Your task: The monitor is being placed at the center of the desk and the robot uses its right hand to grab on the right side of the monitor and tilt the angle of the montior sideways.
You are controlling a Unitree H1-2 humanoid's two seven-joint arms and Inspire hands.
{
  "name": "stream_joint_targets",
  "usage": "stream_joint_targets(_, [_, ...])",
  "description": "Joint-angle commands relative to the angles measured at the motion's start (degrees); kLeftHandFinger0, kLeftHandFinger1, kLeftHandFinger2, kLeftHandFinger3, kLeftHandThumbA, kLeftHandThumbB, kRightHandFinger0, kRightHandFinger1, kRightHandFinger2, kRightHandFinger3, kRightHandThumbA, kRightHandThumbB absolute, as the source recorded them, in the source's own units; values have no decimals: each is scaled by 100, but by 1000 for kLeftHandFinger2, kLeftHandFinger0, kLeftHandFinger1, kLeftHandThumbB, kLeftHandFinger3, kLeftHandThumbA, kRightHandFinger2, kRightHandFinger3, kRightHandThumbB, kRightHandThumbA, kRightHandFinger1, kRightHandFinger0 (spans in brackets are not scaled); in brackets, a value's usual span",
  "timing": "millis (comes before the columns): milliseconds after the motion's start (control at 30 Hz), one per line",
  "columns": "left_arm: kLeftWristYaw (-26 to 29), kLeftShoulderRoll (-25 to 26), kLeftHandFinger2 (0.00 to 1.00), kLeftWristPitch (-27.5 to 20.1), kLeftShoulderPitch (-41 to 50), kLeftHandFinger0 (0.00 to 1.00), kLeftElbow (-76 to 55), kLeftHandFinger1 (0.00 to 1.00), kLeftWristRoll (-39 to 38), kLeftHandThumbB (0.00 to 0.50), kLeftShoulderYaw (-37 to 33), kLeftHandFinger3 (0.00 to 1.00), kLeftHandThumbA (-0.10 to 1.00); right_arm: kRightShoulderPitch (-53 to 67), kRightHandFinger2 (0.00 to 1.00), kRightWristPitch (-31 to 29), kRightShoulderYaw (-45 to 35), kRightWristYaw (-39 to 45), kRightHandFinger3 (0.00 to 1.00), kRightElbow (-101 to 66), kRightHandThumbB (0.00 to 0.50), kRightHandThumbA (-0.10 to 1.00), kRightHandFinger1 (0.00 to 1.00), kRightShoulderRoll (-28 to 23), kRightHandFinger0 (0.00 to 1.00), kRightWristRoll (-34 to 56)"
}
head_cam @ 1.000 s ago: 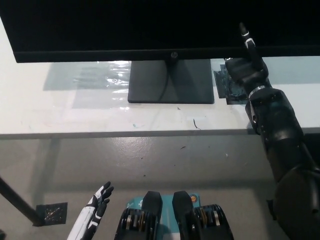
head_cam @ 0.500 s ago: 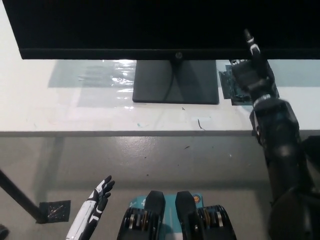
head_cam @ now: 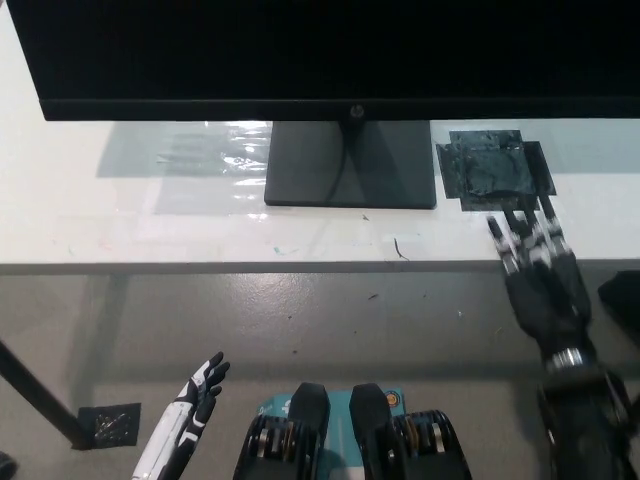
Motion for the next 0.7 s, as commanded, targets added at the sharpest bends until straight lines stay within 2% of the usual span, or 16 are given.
stream_joint_targets(0, [40,102,1000,-232,-95,1000,-24,1000,10,328,-8,1000,1000,1477,1000,-1232,1480,1031,1000,-4023,500,1000,1000,-55,1000,-1932])
stream_joint_targets(100, [40,102,1000,-232,-95,1000,-24,1000,10,328,-7,1000,1000,1502,1000,-1238,1542,960,1000,-4057,500,1000,1000,-95,1000,-1938])
stream_joint_targets(133, [47,99,1000,-232,-128,1000,-24,1000,17,331,-4,1000,1000,1735,1000,-1717,1630,1101,1000,-4378,500,1000,1000,18,1000,-2215])
stream_joint_targets(233, [26,95,1000,-232,-147,1000,-32,1000,3,337,11,1000,1000,1914,1000,-2041,1789,1141,1000,-4861,500,1000,1000,90,1000,-2505])
stream_joint_targets(267, [23,97,1000,-232,-161,1000,-18,1000,-8,337,12,1000,1000,1955,1000,-2364,1810,1213,1000,-4939,474,1000,1000,137,1000,-2636])
stream_joint_targets(300, [15,97,1000,-232,-200,1000,23,1000,-22,335,13,1000,1000,2204,1000,-2757,1917,1275,1000,-5458,493,1000,1000,323,1000,-3023])
stream_joint_targets(367, [13,96,1000,-232,-202,1000,26,1000,-22,333,14,1000,1000,2236,1000,-2756,1969,1214,1000,-5517,496,1000,1000,304,1000,-3074])
stream_joint_targets(400, [29,101,1000,-232,-196,1000,-2,1000,25,345,11,1000,1000,2497,1000,-2731,2095,1277,1000,-5981,453,1000,1000,334,1000,-3149])
stream_joint_targets(433, [28,105,1000,-232,-195,1000,-5,1000,29,346,12,1000,1000,2535,1000,-2737,2135,1252,1000,-6036,452,1000,1000,324,1000,-3178])
stream_joint_targets(467, [25,106,1000,-232,-203,1000,-6,1000,21,342,7,1000,1000,2773,1000,-3277,2058,1673,1000,-5953,423,1000,1000,435,1000,-3261])
stream_joint_targets(500, [25,106,1000,-232,-203,1000,-6,1000,21,342,7,1000,1000,2779,1000,-3277,2080,1644,1000,-5962,422,1000,1000,421,1000,-3284])
stream_joint_targets(533, [26,106,1000,-232,-206,1000,-8,1000,24,336,2,1000,1000,2847,1000,-3277,2092,1692,1000,-5929,457,1000,1000,469,1000,-3343])
stream_joint_targets(567, [17,110,1000,-232,-211,1000,-16,1000,19,335,-7,1000,1000,2863,1000,-3277,2018,1922,1000,-5671,451,1000,1000,610,1000,-3420])
stream_joint_targets(600, [27,119,1000,-232,-212,1000,-24,1000,39,333,-19,1000,1000,2867,1000,-3277,1961,1975,1000,-5394,409,1000,1000,683,1000,-3522])
stream_joint_targets(667, [29,120,1000,-232,-213,1000,-24,1000,41,332,-21,1000,1000,2879,1000,-3277,1964,1972,1000,-5382,407,1000,1000,694,1000,-3557])
